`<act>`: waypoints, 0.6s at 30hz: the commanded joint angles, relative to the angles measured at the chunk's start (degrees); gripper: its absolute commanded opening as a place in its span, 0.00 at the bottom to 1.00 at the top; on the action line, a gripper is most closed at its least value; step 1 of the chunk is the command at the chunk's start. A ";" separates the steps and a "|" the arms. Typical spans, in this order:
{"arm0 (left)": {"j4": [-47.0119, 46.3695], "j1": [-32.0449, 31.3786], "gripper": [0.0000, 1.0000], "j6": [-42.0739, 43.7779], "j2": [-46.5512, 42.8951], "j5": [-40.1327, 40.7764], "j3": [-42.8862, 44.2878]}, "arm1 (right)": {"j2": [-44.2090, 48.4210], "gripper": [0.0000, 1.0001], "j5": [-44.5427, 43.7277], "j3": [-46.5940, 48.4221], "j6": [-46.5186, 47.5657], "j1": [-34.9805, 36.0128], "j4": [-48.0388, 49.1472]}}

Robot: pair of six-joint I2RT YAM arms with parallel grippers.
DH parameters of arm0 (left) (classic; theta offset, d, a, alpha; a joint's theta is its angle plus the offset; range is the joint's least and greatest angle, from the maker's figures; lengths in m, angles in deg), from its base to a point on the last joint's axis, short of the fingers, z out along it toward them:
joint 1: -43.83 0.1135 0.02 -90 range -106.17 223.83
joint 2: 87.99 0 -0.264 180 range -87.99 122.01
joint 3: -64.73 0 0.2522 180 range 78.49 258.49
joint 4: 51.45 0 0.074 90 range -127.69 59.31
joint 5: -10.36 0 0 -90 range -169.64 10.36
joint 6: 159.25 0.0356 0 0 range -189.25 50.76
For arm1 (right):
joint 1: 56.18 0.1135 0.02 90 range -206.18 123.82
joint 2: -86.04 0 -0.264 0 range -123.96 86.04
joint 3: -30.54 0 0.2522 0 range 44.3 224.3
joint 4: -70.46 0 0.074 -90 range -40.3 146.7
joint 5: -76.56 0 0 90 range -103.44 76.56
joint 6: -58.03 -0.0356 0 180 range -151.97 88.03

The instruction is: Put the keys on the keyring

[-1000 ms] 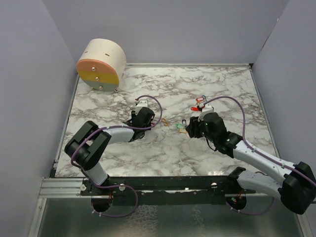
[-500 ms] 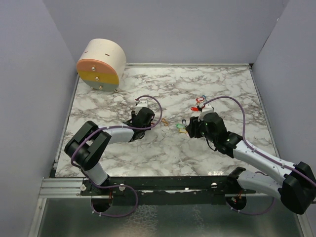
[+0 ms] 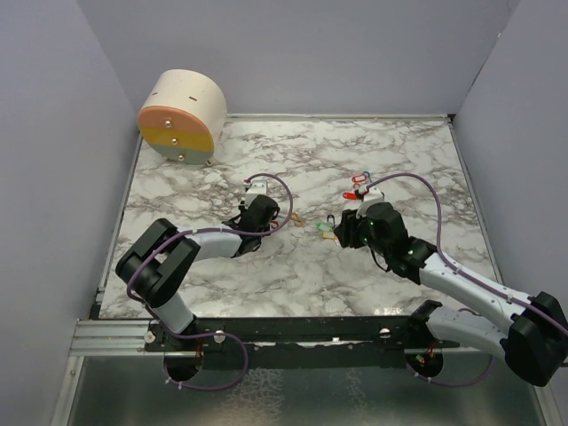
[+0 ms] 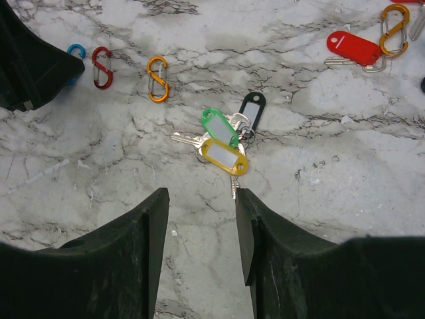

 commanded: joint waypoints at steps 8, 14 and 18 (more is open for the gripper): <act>6.43 -0.71 0.00 -0.36 1.84 -1.80 -2.11 | 1.17 0.46 1.05 -0.71 0.13 0.28 1.69; 6.40 -0.79 0.00 -0.26 1.59 -2.09 -1.79 | 0.85 0.45 1.23 -0.96 0.34 0.26 2.01; 6.33 -0.79 0.00 -0.08 0.64 -2.08 -1.73 | -0.96 0.45 1.77 -0.47 1.00 0.28 1.79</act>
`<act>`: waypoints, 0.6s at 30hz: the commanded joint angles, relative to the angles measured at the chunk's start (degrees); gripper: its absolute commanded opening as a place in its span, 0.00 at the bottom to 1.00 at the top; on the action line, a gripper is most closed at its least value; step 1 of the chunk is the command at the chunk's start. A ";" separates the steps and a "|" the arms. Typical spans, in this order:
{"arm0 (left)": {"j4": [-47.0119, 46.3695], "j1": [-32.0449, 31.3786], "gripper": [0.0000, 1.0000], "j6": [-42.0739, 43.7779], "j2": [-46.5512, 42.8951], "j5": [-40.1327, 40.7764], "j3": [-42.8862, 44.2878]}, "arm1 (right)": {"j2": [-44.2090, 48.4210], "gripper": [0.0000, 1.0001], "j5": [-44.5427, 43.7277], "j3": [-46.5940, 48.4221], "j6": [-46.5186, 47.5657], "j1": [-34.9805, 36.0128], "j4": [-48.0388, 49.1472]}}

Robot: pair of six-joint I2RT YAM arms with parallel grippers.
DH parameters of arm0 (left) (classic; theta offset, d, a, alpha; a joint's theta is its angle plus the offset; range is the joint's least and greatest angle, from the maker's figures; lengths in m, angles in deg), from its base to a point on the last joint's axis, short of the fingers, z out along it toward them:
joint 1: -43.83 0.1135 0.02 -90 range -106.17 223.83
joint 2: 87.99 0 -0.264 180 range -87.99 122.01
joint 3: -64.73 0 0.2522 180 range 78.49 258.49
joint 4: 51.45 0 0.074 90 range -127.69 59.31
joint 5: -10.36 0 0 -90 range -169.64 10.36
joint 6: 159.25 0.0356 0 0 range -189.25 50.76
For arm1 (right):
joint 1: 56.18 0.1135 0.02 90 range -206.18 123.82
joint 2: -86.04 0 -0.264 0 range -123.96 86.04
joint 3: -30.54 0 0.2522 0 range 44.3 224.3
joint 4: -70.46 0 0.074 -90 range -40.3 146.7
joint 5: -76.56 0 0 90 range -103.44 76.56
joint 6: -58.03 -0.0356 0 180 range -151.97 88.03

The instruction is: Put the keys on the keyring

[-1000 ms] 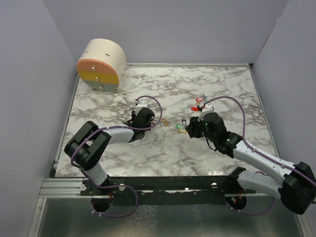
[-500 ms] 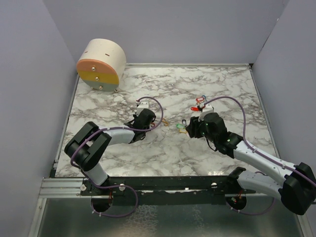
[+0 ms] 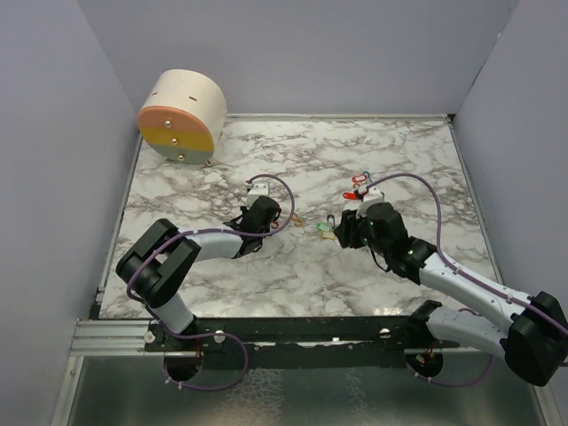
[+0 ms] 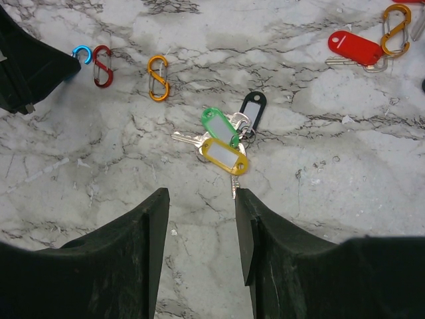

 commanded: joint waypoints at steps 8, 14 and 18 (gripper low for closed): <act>7.53 -0.15 0.00 1.11 -6.29 -1.92 -0.92 | -7.83 0.44 -0.18 2.51 0.92 0.28 -0.63; 7.98 -0.41 0.00 1.11 -13.26 -3.43 -2.10 | -11.72 0.35 -4.45 5.21 0.12 0.28 -2.43; 8.09 -0.67 0.00 1.00 -15.60 -4.55 -2.86 | -14.04 0.28 -1.35 5.89 1.43 0.26 -0.96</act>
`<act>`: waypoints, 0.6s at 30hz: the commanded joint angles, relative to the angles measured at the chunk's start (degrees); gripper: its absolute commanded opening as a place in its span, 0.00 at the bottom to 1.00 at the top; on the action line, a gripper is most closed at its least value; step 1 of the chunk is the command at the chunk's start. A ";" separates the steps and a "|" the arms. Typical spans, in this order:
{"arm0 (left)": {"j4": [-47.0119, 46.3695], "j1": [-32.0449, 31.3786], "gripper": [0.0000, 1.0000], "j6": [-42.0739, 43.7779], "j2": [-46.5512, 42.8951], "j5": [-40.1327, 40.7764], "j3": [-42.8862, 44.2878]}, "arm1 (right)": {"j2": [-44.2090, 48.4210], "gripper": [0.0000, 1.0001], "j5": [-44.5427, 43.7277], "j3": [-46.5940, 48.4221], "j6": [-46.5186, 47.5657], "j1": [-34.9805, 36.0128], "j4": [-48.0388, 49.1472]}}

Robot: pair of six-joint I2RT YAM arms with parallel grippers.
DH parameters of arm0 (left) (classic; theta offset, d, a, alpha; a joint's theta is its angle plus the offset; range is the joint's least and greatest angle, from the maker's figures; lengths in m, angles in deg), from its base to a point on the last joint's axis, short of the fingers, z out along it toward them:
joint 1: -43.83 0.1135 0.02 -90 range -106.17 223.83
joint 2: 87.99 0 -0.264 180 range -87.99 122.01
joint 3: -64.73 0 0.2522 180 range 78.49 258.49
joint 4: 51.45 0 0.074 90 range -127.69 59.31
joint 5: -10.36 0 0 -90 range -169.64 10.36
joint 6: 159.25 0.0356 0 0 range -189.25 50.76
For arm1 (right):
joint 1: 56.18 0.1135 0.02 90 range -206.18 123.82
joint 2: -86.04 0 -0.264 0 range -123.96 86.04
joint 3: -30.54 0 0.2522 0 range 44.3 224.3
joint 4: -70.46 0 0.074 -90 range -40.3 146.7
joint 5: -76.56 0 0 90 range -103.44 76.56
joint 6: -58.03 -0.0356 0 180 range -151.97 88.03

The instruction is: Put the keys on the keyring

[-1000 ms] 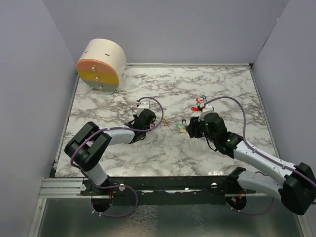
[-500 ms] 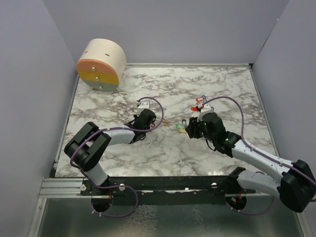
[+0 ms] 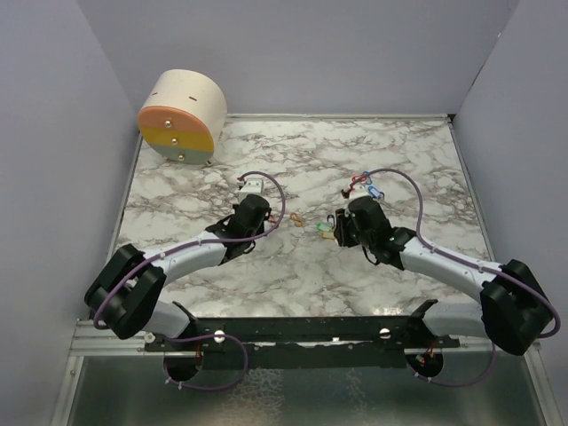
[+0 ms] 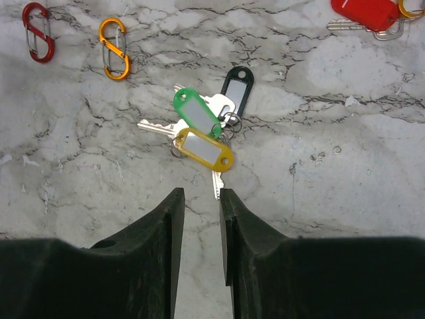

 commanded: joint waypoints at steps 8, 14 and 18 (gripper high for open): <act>0.38 -0.75 0.00 0.08 -3.21 -3.52 -1.14 | -7.35 0.26 3.33 4.02 1.82 0.90 2.23; -0.19 -0.92 0.00 0.05 -3.28 -4.34 -1.23 | -12.65 0.26 1.85 7.44 2.24 3.04 1.57; -0.33 -1.01 0.00 0.12 -3.77 -4.45 -1.56 | -15.77 0.26 -0.05 9.56 2.33 4.32 0.93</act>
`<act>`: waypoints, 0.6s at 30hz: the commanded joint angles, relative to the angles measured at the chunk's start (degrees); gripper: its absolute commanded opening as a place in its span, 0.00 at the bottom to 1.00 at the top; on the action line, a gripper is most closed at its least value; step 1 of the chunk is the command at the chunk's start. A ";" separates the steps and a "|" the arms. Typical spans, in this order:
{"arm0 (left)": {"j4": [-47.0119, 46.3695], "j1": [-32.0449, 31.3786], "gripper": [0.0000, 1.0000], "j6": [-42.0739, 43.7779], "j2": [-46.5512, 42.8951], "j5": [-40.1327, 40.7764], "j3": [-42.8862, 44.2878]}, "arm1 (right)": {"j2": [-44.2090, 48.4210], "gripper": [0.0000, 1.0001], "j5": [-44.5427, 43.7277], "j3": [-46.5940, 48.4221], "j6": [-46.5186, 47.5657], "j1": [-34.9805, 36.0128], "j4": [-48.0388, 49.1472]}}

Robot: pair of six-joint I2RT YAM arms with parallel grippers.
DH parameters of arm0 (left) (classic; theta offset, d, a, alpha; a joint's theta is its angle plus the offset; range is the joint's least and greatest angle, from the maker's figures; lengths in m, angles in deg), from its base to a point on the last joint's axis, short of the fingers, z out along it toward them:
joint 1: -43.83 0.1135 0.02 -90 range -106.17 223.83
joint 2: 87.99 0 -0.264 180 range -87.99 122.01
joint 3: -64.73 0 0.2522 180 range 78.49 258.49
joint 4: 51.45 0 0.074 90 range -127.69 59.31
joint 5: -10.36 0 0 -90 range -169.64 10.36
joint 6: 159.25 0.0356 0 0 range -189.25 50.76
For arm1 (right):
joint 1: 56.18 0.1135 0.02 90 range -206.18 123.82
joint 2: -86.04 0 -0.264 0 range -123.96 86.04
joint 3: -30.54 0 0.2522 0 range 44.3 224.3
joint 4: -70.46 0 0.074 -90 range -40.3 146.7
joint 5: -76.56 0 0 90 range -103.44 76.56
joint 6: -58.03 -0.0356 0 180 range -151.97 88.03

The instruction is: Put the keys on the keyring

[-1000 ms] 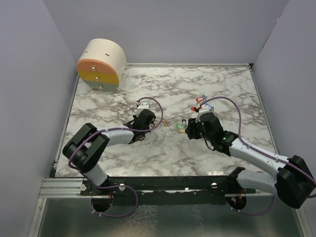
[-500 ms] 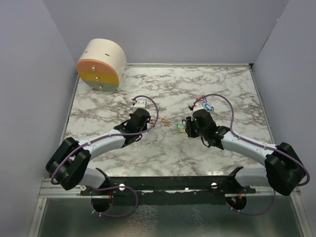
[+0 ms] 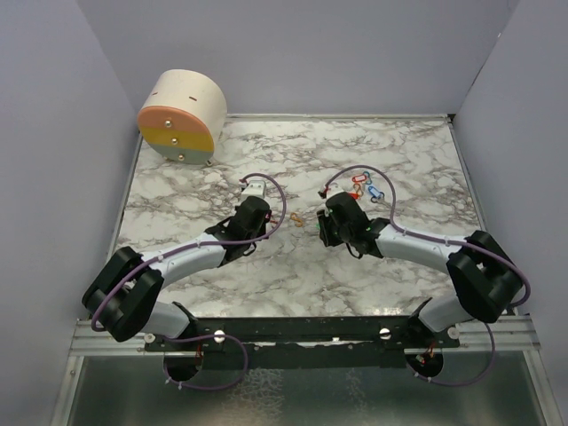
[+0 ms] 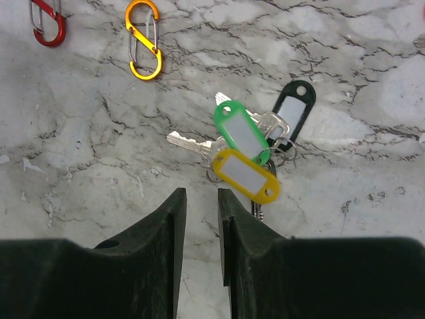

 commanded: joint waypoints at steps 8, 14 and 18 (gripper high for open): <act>-1.12 -0.33 0.00 0.19 -2.28 -1.79 -1.26 | -6.08 0.25 -6.90 5.12 0.55 3.04 -1.49; -1.58 -0.33 0.00 0.22 -1.94 -2.03 -1.44 | -7.41 0.24 -8.67 5.85 0.46 3.67 -1.84; -1.68 -0.33 0.00 0.30 -1.78 -2.12 -1.42 | -8.36 0.23 -8.99 6.16 0.41 3.88 -1.77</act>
